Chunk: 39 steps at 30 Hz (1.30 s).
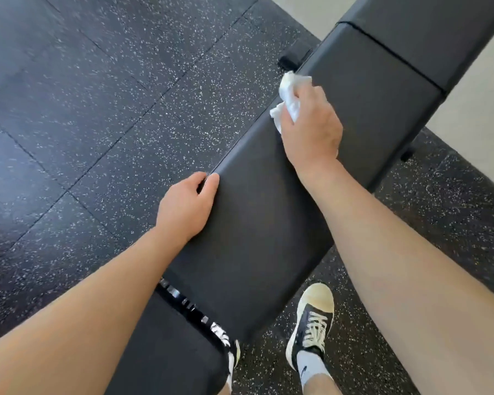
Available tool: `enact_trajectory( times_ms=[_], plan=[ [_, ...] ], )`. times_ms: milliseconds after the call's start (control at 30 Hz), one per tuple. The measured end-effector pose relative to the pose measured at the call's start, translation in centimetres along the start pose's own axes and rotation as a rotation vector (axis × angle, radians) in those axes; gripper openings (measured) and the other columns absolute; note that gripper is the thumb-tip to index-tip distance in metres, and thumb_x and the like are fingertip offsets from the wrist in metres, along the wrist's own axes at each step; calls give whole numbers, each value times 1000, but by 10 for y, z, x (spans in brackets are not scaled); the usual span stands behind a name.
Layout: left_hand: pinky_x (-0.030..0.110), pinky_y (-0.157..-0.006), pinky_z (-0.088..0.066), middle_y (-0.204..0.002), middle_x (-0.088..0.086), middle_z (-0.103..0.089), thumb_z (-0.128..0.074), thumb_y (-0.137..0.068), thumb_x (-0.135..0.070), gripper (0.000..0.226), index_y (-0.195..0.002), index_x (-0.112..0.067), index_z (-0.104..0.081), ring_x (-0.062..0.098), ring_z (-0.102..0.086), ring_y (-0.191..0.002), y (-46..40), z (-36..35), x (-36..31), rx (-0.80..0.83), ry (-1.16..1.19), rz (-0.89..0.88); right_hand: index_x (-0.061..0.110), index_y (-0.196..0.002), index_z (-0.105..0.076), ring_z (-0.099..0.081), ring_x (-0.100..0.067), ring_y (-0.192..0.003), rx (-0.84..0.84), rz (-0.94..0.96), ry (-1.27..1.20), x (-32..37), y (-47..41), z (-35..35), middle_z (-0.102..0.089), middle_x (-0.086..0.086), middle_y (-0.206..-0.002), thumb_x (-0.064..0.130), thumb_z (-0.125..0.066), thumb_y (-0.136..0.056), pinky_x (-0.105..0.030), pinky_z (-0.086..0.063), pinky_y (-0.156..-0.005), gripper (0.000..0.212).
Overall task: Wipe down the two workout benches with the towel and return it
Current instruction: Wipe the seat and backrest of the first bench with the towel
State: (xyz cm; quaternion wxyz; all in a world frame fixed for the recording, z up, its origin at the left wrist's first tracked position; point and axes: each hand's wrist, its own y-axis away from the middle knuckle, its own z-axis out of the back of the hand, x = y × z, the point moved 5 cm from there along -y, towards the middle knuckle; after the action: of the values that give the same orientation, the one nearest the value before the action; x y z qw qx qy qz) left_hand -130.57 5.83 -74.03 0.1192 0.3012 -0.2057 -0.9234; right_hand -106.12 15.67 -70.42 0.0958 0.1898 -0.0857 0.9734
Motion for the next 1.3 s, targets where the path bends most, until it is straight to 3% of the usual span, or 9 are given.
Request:
enact_trajectory(
  times_ms=[133,233,400,500,567,667,867,1133,1300],
  plan=[
    [34,-61,-36,-66,2,-55,-36,-104,-39,49,-64,-13,-45,24,-50,-69,2,9,32,35,153,232,18,-118,-64,-60,-27,-92,153,288,-31,84,86,-23,-61,-3,-107,41,-70,-90,-39,-47,-65,37],
    [32,-57,-35,-59,-3,-57,-46,-102,-30,47,-60,-12,-54,18,-49,-60,19,10,63,22,198,308,14,-114,-69,-59,-25,-77,269,461,-160,112,172,-19,-62,-3,-95,32,-62,-88,-40,-51,-57,32],
    [37,-58,-26,-63,6,-39,-38,-100,-34,39,-65,-16,-35,22,-35,-61,44,10,83,-101,244,376,12,-96,-72,-52,-22,-67,442,965,-165,75,250,4,-60,-3,-84,27,-60,-90,-36,-46,-53,20],
    [38,-59,-30,-64,5,-49,-27,-104,-34,44,-67,-11,-33,26,-44,-63,50,11,71,-151,123,310,11,-101,-74,-52,-24,-65,345,1209,-118,37,210,24,-60,-5,-86,24,-56,-100,-37,-48,-55,22],
    [41,-65,-34,-71,6,-54,-23,-105,-32,43,-72,-11,-40,31,-50,-71,53,10,59,-161,-8,236,14,-126,-69,-55,-23,-65,113,1207,38,17,155,28,-62,-2,-98,27,-62,-99,-36,-52,-57,31],
    [42,-71,-36,-83,2,-56,-22,-107,-33,37,-83,-18,-46,33,-53,-83,56,8,41,-171,-132,119,21,-131,-60,-60,-24,-69,-196,830,373,-21,54,32,-58,-1,-101,40,-60,-94,-36,-48,-56,42],
    [53,-98,-44,-131,11,-60,-32,-108,-36,39,-134,-15,-52,38,-55,-120,42,-7,-5,-206,-179,28,13,-119,-57,-59,-38,-101,-7,30,59,-74,-6,27,-61,-12,-113,45,-52,-94,-46,-46,-76,42],
    [54,-100,-41,-130,15,-55,-35,-107,-43,42,-128,-10,-48,40,-51,-119,-9,-30,-87,-140,-227,0,14,-104,-65,-51,-25,-70,231,773,-89,-16,180,33,-59,-5,-87,37,-66,-89,-40,-44,-55,28],
    [54,-99,-43,-128,19,-54,-34,-106,-46,44,-124,-8,-47,42,-52,-118,-59,-46,-154,-105,-228,-75,12,-90,-66,-49,-26,-64,226,997,-108,-71,126,47,-58,-6,-81,28,-56,-99,-41,-44,-50,21]
  ],
)
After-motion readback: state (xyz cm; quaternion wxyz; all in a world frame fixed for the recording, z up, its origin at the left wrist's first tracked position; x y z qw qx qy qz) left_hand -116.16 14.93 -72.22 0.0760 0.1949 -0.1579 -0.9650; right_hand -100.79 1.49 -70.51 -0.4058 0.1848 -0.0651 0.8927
